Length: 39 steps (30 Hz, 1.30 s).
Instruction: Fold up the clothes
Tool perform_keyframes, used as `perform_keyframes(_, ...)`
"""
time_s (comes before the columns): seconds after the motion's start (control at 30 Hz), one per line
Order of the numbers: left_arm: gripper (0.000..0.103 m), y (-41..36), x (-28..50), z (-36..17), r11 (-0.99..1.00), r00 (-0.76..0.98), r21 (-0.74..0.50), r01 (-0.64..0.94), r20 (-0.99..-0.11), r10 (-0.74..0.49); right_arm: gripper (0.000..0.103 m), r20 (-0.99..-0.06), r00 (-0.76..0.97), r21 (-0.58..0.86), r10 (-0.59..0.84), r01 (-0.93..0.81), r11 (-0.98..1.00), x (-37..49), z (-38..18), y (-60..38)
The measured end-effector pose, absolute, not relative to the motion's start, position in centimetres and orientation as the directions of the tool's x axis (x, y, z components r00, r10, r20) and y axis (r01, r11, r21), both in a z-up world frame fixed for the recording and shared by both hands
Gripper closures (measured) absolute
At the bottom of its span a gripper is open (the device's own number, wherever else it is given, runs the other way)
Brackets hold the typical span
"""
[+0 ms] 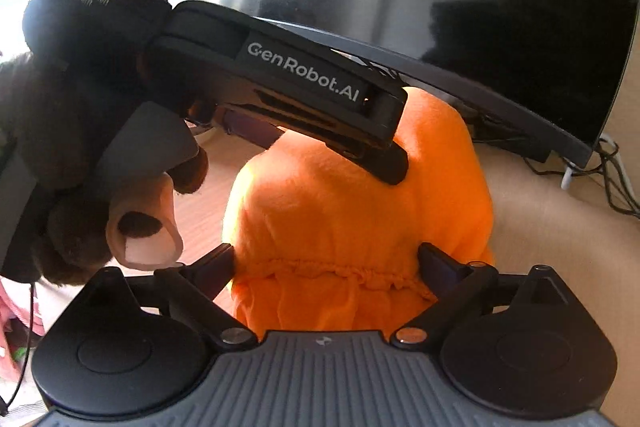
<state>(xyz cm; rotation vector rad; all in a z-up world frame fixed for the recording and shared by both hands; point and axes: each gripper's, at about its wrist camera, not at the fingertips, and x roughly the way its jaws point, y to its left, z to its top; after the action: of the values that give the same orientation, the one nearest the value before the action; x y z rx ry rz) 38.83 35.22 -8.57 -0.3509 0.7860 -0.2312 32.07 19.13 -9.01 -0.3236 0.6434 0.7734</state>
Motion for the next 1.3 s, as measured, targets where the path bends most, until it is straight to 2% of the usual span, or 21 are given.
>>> perform_keyframes(0.17, 0.0, 36.2, 38.7, -8.5, 0.899, 0.673, -0.428, 0.093, -0.639, -0.373, 0.006, -0.595, 0.538, 0.06, 0.597, -0.711, 0.701, 31.5, -6.4, 17.2)
perform_keyframes(0.23, 0.0, 36.6, 38.7, -8.6, 0.894, 0.668, -0.437, 0.103, -0.635, -0.388, 0.0, -0.582, 0.551, 0.08, 0.598, -0.694, 0.716, 31.4, -5.6, 15.7)
perform_keyframes(0.3, 0.0, 36.8, 38.7, -8.6, 0.89, 0.665, -0.442, 0.11, -0.633, -0.396, 0.0, -0.588, 0.559, 0.101, 0.584, -0.666, 0.739, 32.2, -5.4, 14.2)
perform_keyframes(0.4, 0.0, 37.0, 38.6, -8.7, 0.887, 0.665, -0.446, 0.119, -0.628, -0.405, 0.0, -0.644, 0.522, 0.239, 0.56, -0.557, 0.795, 34.4, -7.2, 11.8)
perform_keyframes(0.5, 0.0, 37.0, 38.5, -8.7, 0.886, 0.666, -0.447, 0.121, -0.625, -0.406, 0.0, -0.673, 0.414, 0.44, 0.613, -0.442, 0.782, 36.6, -10.0, 9.5)
perform_keyframes(0.57, 0.0, 37.0, 38.4, -8.6, 0.888, 0.665, -0.444, 0.12, -0.629, -0.404, 0.001, -0.66, 0.384, 0.498, 0.646, -0.42, 0.759, 37.1, -10.6, 9.9)
perform_keyframes(0.6, 0.0, 36.9, 38.4, -8.6, 0.889, 0.664, -0.442, 0.12, -0.631, -0.402, 0.004, -0.646, 0.374, 0.52, 0.666, -0.422, 0.742, 37.0, -10.5, 10.1)
perform_keyframes(0.67, 0.0, 36.9, 38.4, -8.5, 0.892, 0.662, -0.435, 0.12, -0.635, -0.399, 0.005, -0.59, 0.37, 0.528, 0.718, -0.495, 0.69, 36.1, -8.7, 10.7)
perform_keyframes(0.8, 0.0, 37.8, 38.6, -8.6, 0.875, 0.663, -0.475, 0.093, -0.626, -0.41, 0.006, -0.585, 0.349, 0.501, 0.732, -0.555, 0.665, 35.7, -7.7, 10.0)
perform_keyframes(0.93, 0.0, 37.4, 38.4, -8.5, 0.885, 0.665, -0.457, 0.09, -0.633, -0.395, 0.007, -0.69, 0.4, 0.375, 0.603, -0.515, 0.771, 35.9, -9.3, 7.3)
perform_keyframes(0.97, 0.0, 37.3, 38.3, -8.4, 0.886, 0.667, -0.455, 0.087, -0.634, -0.391, 0.007, -0.689, 0.409, 0.353, 0.599, -0.532, 0.77, 35.6, -9.2, 7.1)
perform_keyframes(1.2, 0.0, 37.0, 37.7, -7.8, 0.896, 0.679, -0.438, 0.065, -0.639, -0.362, 0.006, -0.567, 0.561, 0.009, 0.603, -0.727, 0.686, 33.5, -6.1, 8.8)
perform_keyframes(1.3, 0.0, 37.9, 36.1, -6.1, 0.86, 0.729, -0.511, 0.006, -0.586, -0.353, 0.006, -0.502, 0.603, -0.133, 0.619, -0.762, 0.634, 32.7, -5.0, 9.6)
